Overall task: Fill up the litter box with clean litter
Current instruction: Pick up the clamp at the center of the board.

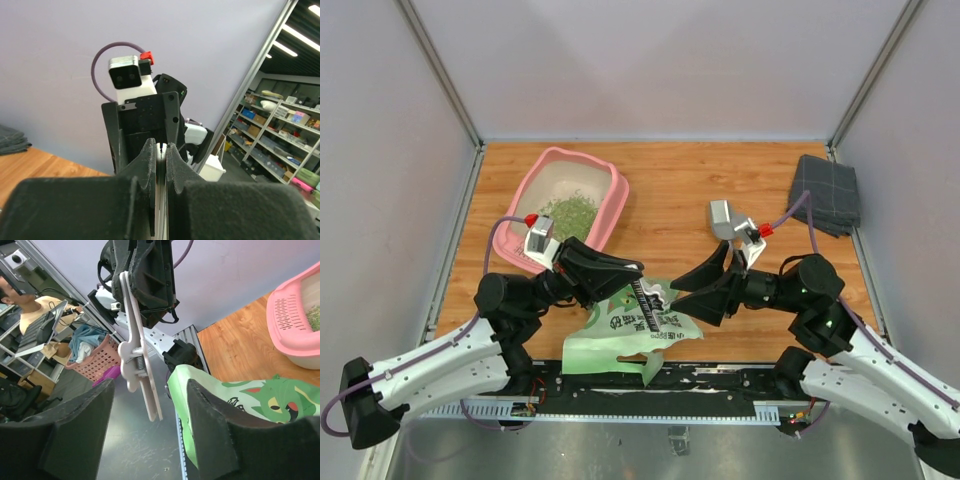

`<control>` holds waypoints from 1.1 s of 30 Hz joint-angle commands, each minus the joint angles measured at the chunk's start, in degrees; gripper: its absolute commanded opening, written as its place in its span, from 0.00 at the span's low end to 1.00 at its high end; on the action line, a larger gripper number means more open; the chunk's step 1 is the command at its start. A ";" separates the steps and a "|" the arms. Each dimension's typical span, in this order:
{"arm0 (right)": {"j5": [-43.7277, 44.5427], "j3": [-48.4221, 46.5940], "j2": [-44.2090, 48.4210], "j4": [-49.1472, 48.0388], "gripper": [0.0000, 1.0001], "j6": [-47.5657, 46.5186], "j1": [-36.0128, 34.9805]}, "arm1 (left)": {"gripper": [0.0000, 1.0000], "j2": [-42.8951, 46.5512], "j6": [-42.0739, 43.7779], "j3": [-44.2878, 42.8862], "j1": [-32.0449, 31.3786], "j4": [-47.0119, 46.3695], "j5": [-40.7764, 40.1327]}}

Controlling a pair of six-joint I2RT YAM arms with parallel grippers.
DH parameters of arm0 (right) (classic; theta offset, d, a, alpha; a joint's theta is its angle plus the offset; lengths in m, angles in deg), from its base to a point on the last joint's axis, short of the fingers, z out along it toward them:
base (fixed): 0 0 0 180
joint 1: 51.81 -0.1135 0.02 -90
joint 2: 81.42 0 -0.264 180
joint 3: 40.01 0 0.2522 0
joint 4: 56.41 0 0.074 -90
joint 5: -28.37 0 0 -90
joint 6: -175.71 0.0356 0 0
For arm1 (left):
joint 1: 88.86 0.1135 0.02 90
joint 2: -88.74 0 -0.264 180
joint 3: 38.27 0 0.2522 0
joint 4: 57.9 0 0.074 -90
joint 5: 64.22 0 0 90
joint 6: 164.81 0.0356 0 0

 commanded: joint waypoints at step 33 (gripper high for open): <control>4.98 -6.19 -6.47 6.63 0.19 -11.72 -7.27 | 0.01 0.01 3.98 0.11 0.05 3.33 -2.46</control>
